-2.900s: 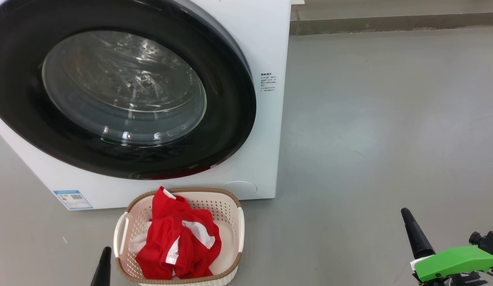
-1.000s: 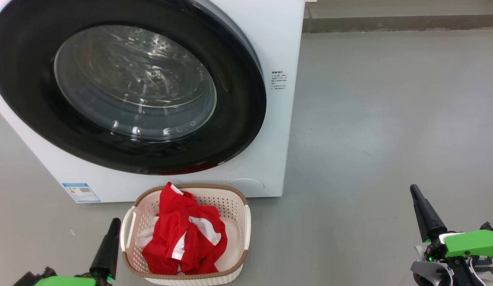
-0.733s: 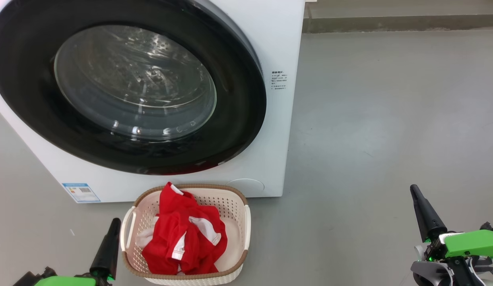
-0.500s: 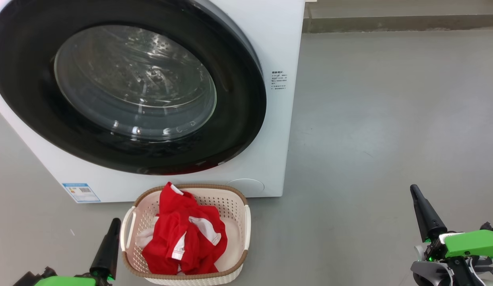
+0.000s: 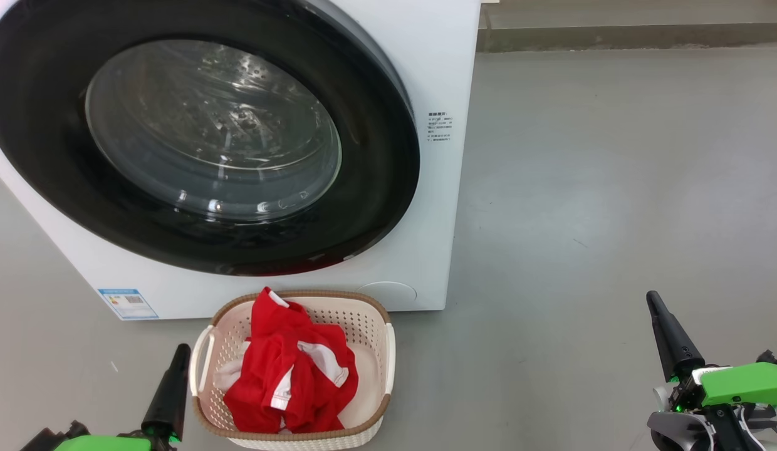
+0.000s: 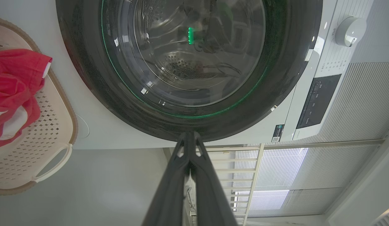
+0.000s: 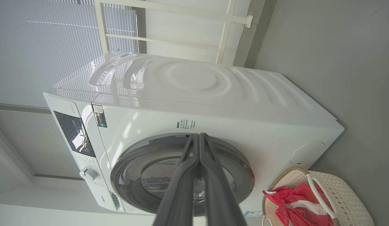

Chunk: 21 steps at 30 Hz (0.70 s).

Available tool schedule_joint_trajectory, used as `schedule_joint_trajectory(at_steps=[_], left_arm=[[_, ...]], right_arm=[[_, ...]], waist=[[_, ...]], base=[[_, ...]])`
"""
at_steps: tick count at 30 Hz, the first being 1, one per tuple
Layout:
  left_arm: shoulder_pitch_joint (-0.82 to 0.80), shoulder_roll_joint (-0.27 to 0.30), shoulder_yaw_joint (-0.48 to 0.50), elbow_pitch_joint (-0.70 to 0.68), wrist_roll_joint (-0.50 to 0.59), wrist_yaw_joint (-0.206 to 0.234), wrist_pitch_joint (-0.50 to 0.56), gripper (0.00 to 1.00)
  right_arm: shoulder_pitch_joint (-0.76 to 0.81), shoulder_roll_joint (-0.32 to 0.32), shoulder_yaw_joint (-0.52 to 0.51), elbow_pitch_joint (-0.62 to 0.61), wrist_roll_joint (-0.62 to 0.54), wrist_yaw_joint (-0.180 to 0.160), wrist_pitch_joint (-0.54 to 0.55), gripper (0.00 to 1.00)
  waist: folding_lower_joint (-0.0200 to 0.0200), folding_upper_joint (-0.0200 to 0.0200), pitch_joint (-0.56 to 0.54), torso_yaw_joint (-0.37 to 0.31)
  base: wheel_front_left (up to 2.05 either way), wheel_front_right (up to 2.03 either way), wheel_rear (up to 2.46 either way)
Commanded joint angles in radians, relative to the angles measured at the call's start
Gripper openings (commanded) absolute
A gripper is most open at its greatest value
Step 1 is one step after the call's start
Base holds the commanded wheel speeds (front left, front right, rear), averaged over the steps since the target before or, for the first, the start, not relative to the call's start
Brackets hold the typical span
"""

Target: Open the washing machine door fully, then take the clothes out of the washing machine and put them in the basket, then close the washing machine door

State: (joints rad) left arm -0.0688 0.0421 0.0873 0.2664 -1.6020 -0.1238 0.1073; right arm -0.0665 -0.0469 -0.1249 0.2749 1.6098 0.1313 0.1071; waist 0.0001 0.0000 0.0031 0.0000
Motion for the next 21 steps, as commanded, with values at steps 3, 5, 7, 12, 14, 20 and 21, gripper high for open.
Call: schedule_joint_trajectory(at_steps=[3, 5, 7, 12, 14, 20, 21], left_arm=[[-0.039, 0.008, 0.027, -0.022, -0.007, -0.007, 0.006, 0.00], [-0.039, 0.008, 0.027, -0.022, -0.007, -0.007, 0.006, 0.00], [-0.039, 0.008, 0.027, -0.022, -0.007, -0.007, 0.006, 0.00], [-0.039, 0.008, 0.027, -0.022, -0.007, -0.007, 0.006, 0.00], [-0.039, 0.008, 0.027, -0.022, -0.007, -0.007, 0.006, 0.00], [-0.039, 0.008, 0.026, -0.022, -0.007, -0.007, 0.006, 0.00], [-0.039, 0.008, 0.026, -0.022, -0.007, -0.007, 0.006, 0.00]], right_arm=[[-0.041, -0.005, 0.013, -0.030, 0.000, -0.001, 0.005, 0.00], [-0.041, -0.005, 0.013, -0.030, 0.000, -0.001, 0.005, 0.00], [-0.041, -0.005, 0.013, -0.030, 0.000, -0.001, 0.005, 0.00], [-0.041, -0.005, 0.012, -0.030, 0.000, -0.001, 0.005, 0.00], [-0.041, -0.005, 0.012, -0.030, 0.000, -0.001, 0.005, 0.00], [-0.041, -0.005, 0.012, -0.030, 0.000, -0.001, 0.005, 0.00], [-0.041, -0.005, 0.012, -0.030, -0.001, -0.001, 0.005, 0.00]], waist=[[0.0000, 0.0000, 0.000, 0.000], [0.0000, 0.0000, 0.000, 0.000], [0.0000, 0.0000, 0.000, 0.000], [0.0000, 0.0000, 0.000, 0.000], [0.0000, 0.0000, 0.000, 0.000], [0.0000, 0.0000, 0.000, 0.000], [0.0000, 0.0000, 0.000, 0.000]], base=[[0.00, 0.00, 0.00], [0.00, 0.00, 0.00], [0.00, 0.00, 0.00], [0.00, 0.00, 0.00], [0.00, 0.00, 0.00], [0.00, 0.00, 0.00], [0.00, 0.00, 0.00]])
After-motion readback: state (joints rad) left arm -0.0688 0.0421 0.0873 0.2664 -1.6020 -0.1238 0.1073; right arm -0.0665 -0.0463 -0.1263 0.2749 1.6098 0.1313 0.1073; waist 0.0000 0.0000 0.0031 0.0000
